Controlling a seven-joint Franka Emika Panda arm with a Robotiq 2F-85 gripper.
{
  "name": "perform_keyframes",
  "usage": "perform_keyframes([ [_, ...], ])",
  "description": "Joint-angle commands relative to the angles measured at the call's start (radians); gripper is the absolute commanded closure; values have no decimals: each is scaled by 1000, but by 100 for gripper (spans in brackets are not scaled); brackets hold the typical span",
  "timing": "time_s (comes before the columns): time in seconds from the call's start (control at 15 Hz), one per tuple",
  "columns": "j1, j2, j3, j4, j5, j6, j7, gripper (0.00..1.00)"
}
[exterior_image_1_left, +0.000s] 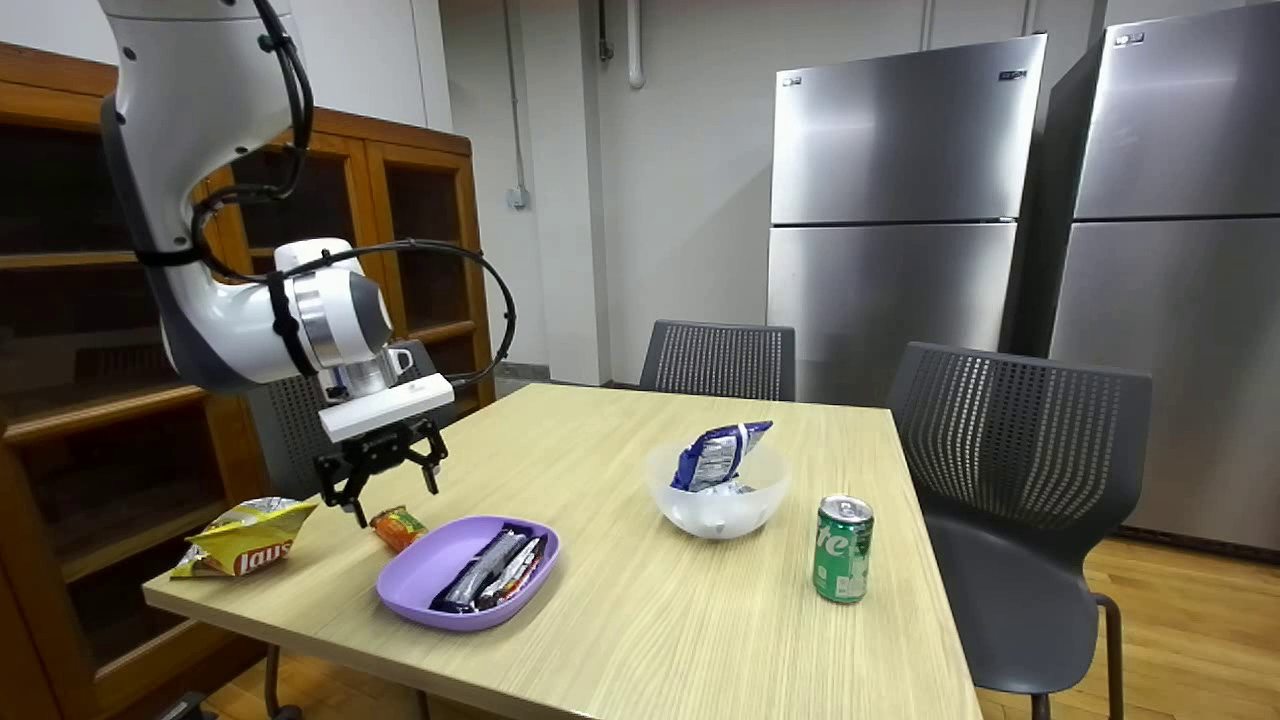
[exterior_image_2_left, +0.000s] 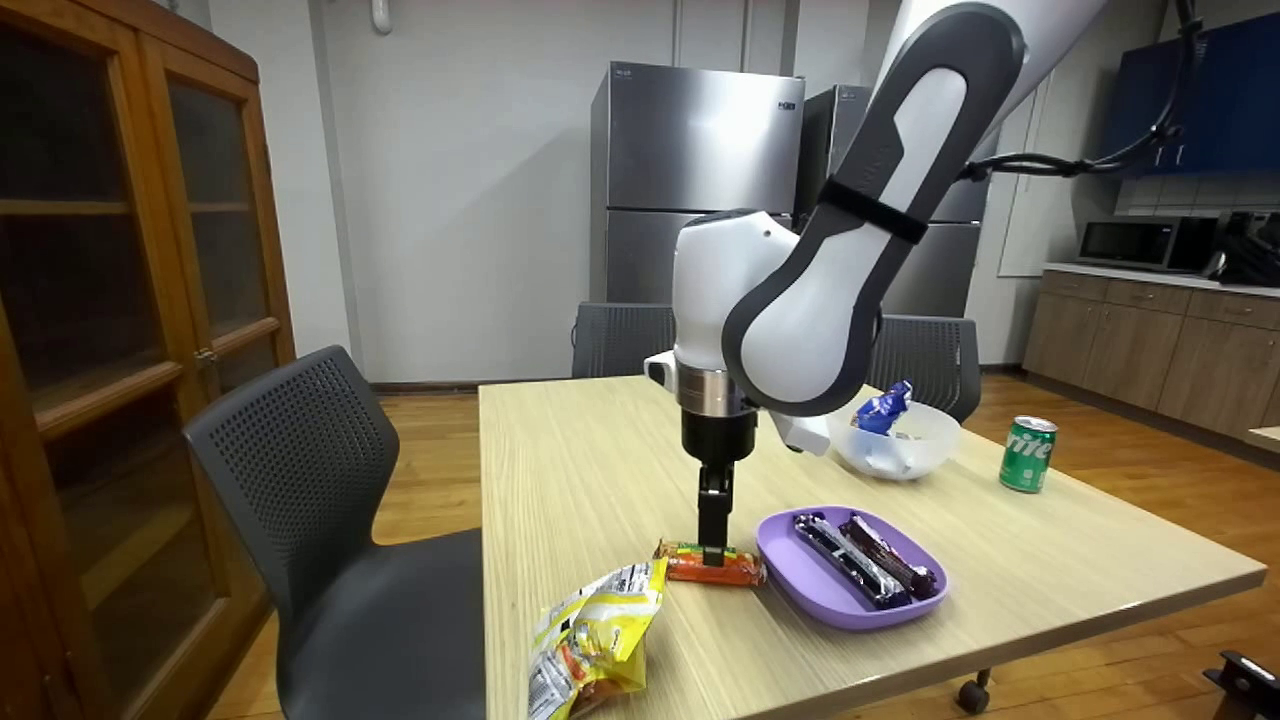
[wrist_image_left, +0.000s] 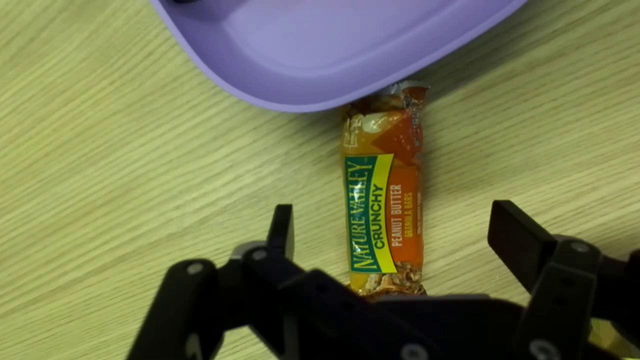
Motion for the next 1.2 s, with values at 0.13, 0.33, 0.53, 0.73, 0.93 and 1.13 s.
perform_keyframes([
  [0.13, 1, 22, -5, 12, -5, 18, -14, 0],
  [0.33, -6, 40, -2, 17, -1, 45, -21, 0],
  [0.53, -10, 57, -4, 23, 2, 70, -23, 0],
  [0.73, -11, 75, -8, 28, 2, 86, -25, 0],
  [0.93, -12, 83, -12, 27, 1, 107, -25, 0],
  [1.13, -13, 87, -15, 23, 0, 133, -25, 28],
])
